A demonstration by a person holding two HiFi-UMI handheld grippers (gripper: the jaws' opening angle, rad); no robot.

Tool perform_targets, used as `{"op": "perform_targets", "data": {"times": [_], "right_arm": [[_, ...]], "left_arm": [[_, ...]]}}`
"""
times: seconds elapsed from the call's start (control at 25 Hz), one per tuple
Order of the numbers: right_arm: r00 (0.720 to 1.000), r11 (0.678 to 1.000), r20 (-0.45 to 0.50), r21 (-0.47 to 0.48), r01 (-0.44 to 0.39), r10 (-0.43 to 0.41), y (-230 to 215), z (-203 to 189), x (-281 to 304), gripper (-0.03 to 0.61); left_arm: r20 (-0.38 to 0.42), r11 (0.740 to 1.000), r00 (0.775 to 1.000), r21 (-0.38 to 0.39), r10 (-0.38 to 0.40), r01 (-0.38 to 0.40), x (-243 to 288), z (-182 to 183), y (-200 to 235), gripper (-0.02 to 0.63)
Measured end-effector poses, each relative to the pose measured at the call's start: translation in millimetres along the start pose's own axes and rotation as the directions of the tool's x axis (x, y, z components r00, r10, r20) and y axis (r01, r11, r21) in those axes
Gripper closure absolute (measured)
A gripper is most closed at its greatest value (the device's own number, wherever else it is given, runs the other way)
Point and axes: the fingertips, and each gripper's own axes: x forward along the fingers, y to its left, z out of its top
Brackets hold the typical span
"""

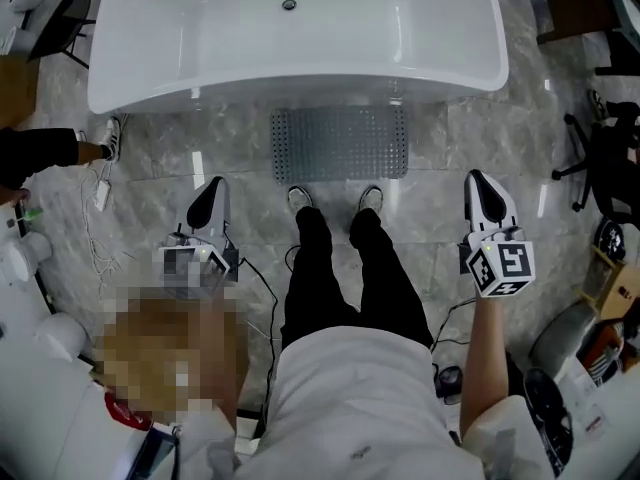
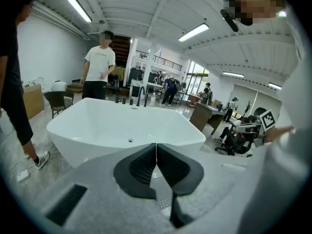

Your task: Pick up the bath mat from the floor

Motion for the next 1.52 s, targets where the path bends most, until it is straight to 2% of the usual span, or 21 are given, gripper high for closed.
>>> {"op": "perform_targets", "data": {"times": [0.32, 0.52, 0.72, 0.88, 1.16, 1.44, 1.52], "right_arm": [[0.994, 0.999, -0.105, 0.012, -0.043, 0.044, 26, -75, 62, 0.571], [0.988, 0.998, -0.143, -0.007, -0.064, 0.063, 29, -121, 104, 0.571], [0.980, 0.996, -0.182, -0.023, -0.091, 0.085, 25, -170, 144, 0.571], [0.970, 0.993, -0.226, -0.044, -0.107, 0.094, 10, -219, 166, 0.571], [0.944, 0.988, -0.311, -0.068, -0.136, 0.109, -16, -322, 212, 0.569], [0.936, 0.983, -0.341, -0.120, -0.142, 0.093, -34, -394, 260, 0.569], [0.934, 0.981, -0.346, -0.129, -0.143, 0.090, -37, -413, 277, 0.568]], "left_arm": [[-0.083, 0.999, 0.996, -0.022, -0.031, 0.030, 61, -65, 37, 0.601], [-0.082, 0.998, 0.997, -0.054, 0.009, -0.014, 97, -103, 75, 0.601], [-0.131, 1.000, 0.991, 0.003, 0.007, -0.006, 141, -153, 104, 0.601], [-0.165, 1.000, 0.986, 0.001, 0.009, -0.009, 171, -198, 121, 0.601], [-0.229, 1.000, 0.973, -0.020, -0.020, 0.016, 230, -286, 133, 0.600], [-0.289, 0.998, 0.957, -0.051, -0.040, 0.026, 277, -364, 134, 0.598], [-0.300, 0.998, 0.953, -0.061, -0.048, 0.031, 292, -384, 133, 0.581]]}}
